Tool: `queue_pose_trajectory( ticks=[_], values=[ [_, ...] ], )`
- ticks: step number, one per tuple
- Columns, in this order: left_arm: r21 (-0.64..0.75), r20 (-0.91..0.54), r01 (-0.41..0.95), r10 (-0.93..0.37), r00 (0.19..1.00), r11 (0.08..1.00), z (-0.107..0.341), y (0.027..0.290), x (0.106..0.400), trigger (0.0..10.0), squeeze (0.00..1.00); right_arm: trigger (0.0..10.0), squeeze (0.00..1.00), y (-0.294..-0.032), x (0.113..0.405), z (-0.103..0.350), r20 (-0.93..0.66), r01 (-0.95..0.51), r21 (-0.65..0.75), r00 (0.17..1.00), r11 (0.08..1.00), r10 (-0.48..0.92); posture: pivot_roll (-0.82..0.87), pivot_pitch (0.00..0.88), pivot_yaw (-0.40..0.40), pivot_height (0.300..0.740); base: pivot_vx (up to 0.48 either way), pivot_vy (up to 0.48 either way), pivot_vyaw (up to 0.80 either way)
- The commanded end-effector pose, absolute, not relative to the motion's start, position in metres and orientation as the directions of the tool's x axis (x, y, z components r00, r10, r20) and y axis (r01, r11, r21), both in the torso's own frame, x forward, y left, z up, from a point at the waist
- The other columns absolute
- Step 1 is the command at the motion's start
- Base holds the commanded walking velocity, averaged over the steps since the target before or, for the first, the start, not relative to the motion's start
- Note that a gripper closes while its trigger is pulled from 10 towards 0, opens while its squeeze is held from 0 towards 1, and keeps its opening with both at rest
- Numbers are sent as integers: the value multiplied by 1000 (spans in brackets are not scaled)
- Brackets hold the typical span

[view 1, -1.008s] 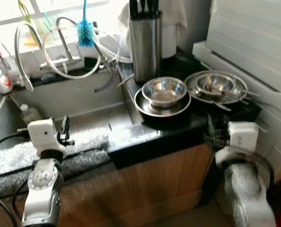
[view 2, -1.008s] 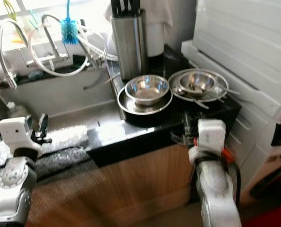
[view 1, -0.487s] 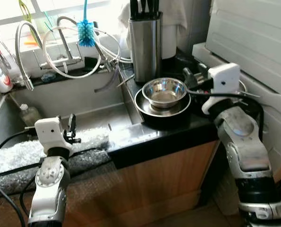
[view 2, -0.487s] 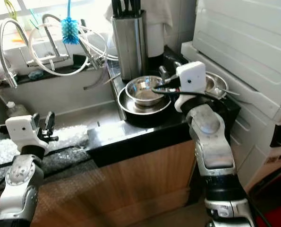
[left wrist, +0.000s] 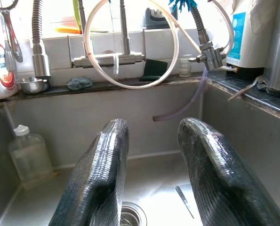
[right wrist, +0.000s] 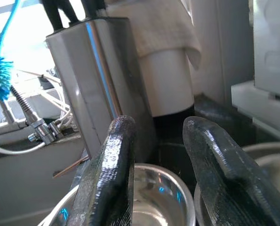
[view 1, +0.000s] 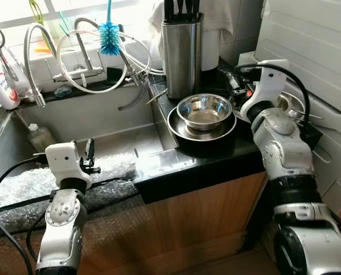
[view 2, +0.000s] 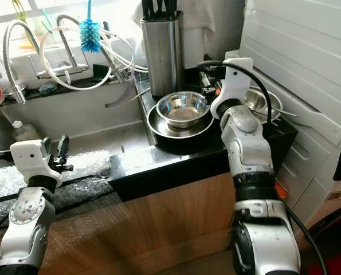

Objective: Kitchen organization

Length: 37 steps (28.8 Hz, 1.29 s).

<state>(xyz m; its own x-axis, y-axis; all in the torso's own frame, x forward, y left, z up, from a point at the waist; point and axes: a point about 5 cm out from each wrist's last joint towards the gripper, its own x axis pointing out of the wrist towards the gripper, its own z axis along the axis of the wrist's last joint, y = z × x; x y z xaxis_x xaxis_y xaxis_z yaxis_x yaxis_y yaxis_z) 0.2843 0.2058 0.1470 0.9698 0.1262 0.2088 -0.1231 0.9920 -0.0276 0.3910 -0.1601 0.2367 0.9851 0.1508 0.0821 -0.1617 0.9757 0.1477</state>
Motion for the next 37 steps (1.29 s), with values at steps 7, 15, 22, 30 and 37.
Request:
queue_pose_trajectory(
  ticks=[7, 15, 22, 30, 37],
  values=[
    [17, 200, -122, 116, 973, 992, 148, 208, 284, 10000, 0, 10000, 0, -162, 401, 233, 23, -122, 275, 992, 954, 120, -24, 0, 114, 740, 0, 0, 0],
    [38, 197, -110, 101, 975, 993, 148, 207, 285, 10000, 0, 10000, 0, -155, 405, 215, -57, -160, 334, 980, 929, 190, -21, 0, 111, 740, 0, 0, 0],
    [40, 195, -110, 101, 976, 993, 147, 206, 284, 10000, 0, 10000, 0, -154, 405, 207, -83, -156, 423, 974, 893, 210, -16, 0, 108, 740, 0, 0, 0],
    [46, 193, -104, 93, 977, 994, 147, 205, 284, 10000, 0, 10000, 0, -152, 406, 206, -83, -160, 501, 969, 850, 231, -15, 0, 109, 740, 0, 0, 0],
    [48, 191, -98, 87, 978, 994, 147, 205, 283, 10000, 0, 10000, 788, -150, 408, 210, -77, -159, 506, 971, 848, 228, -14, 0, 108, 740, 0, 0, 0]
  ],
)
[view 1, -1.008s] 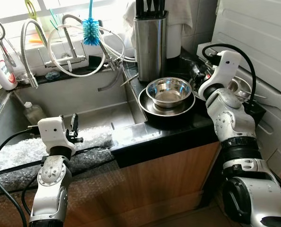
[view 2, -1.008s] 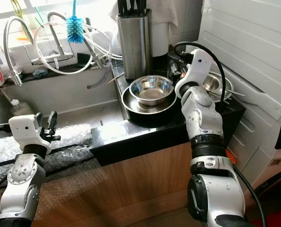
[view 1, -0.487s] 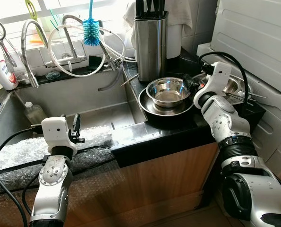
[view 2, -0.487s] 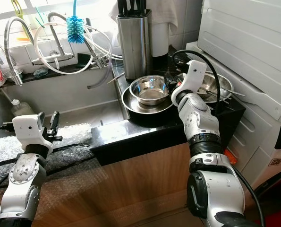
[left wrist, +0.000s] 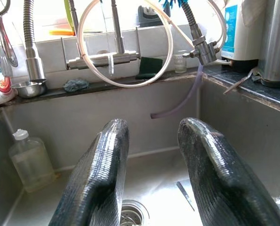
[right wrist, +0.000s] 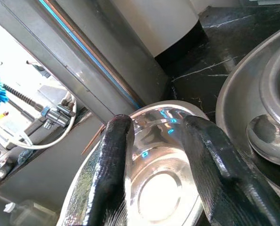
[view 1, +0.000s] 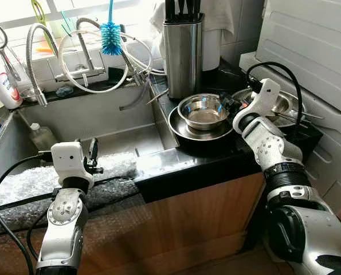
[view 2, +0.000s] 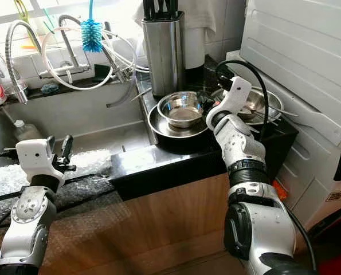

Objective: Kitchen organization

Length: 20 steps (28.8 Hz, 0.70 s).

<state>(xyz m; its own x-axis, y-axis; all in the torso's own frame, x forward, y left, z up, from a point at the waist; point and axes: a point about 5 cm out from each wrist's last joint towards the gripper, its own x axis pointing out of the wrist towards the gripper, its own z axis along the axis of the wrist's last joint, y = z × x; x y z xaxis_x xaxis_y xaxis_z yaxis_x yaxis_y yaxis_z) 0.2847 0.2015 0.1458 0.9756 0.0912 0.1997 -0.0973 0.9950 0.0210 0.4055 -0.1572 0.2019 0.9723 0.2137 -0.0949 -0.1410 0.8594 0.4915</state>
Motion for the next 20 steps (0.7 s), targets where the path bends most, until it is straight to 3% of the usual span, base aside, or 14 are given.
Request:
queue_pose_trajectory(
  ticks=[1, 20],
  values=[
    [48, 190, -97, 86, 978, 994, 147, 205, 283, 10000, 0, 10000, 0, -151, 409, 212, -77, -151, 505, 973, 850, 219, -14, 0, 108, 740, 0, 0, 0],
    [59, 177, -86, 74, 981, 995, 146, 205, 284, 10000, 0, 10000, 0, -154, 417, 217, -124, -51, 556, 982, 830, 143, -8, 0, 103, 740, 0, 0, 0]
  ],
)
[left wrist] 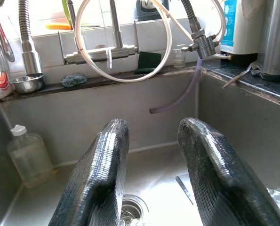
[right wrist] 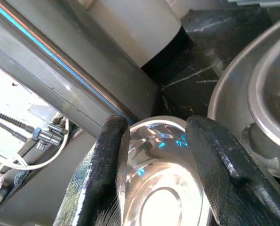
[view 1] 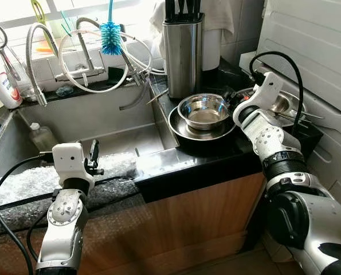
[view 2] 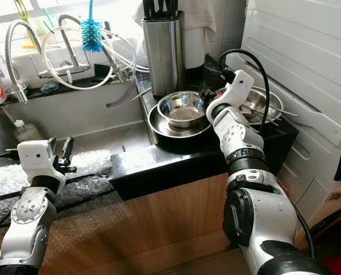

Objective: Kitchen organization

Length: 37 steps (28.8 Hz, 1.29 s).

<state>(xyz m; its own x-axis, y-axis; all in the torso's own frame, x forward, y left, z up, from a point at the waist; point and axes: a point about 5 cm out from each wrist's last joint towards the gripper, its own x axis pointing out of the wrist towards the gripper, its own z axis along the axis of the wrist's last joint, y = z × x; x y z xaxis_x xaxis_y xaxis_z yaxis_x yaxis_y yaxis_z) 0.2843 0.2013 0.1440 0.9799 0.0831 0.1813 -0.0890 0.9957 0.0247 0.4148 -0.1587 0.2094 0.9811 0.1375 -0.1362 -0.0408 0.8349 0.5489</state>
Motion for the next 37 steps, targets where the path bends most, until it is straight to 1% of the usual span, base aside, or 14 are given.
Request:
queue_pose_trajectory(
  ticks=[1, 11, 14, 30, 37],
  values=[
    [60, 177, -85, 73, 982, 995, 146, 204, 284, 10000, 0, 10000, 0, -154, 417, 217, -126, -51, 555, 982, 830, 144, -8, 0, 103, 740, 0, 0, 0],
    [62, 169, -82, 70, 983, 995, 145, 204, 284, 10000, 0, 10000, 0, -154, 418, 212, -171, -22, 543, 976, 840, 136, -8, 0, 101, 740, 0, 0, 0],
    [61, 167, -80, 69, 984, 995, 145, 203, 284, 10000, 0, 10000, 0, -157, 417, 209, -189, 7, 545, 975, 838, 115, -8, 0, 101, 740, 0, 0, 0],
    [71, 150, -81, 70, 986, 994, 143, 203, 284, 10000, 0, 10000, 0, -157, 418, 206, -205, 25, 549, 973, 835, 106, -2, 0, 99, 740, 0, 0, 0],
    [78, 132, -74, 63, 989, 994, 139, 202, 284, 10000, 0, 10000, 0, -157, 416, 199, -242, 40, 529, 964, 848, 106, -8, 0, 100, 740, 0, 0, 0]
  ],
)
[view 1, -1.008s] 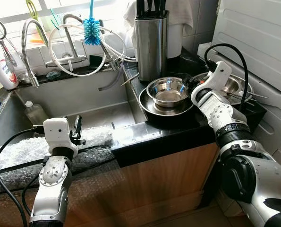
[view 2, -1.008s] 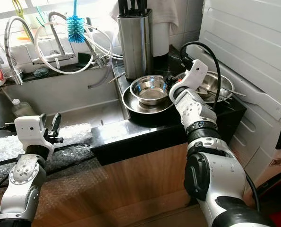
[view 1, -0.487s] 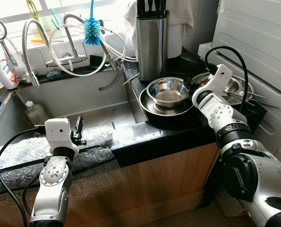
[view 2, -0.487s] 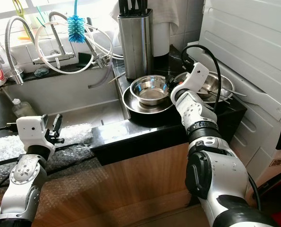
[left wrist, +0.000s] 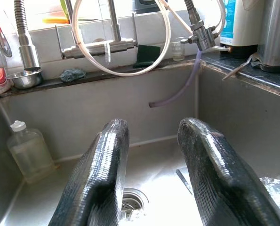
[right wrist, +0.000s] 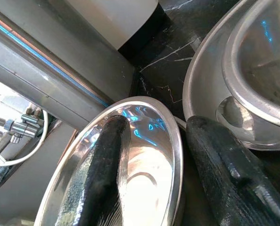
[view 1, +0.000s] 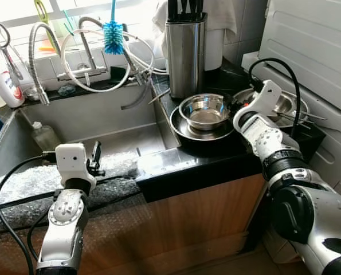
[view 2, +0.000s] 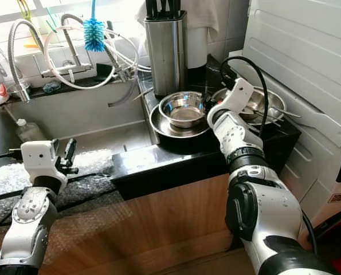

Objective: Kitchen organization

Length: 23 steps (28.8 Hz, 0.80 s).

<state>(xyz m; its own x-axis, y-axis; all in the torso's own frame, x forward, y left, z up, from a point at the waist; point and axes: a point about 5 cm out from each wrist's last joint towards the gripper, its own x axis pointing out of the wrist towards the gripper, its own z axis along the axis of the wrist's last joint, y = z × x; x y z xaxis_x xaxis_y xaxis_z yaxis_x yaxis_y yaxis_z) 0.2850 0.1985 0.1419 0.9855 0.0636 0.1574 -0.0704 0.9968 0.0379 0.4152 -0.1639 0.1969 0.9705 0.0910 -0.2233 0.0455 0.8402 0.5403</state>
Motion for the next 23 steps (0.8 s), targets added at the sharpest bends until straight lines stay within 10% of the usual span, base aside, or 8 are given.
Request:
queue_pose_trajectory(
  ticks=[1, 23],
  values=[
    [78, 131, -74, 63, 989, 994, 139, 202, 284, 10000, 0, 10000, 0, -157, 416, 198, -244, 40, 527, 964, 849, 106, -8, 0, 100, 740, 0, 0, 0],
    [63, 113, -51, 44, 993, 997, 133, 196, 288, 10000, 0, 10000, 0, -171, 414, 193, -332, -11, 216, 940, 976, 85, -39, 0, 77, 740, 0, 0, 0]
  ],
)
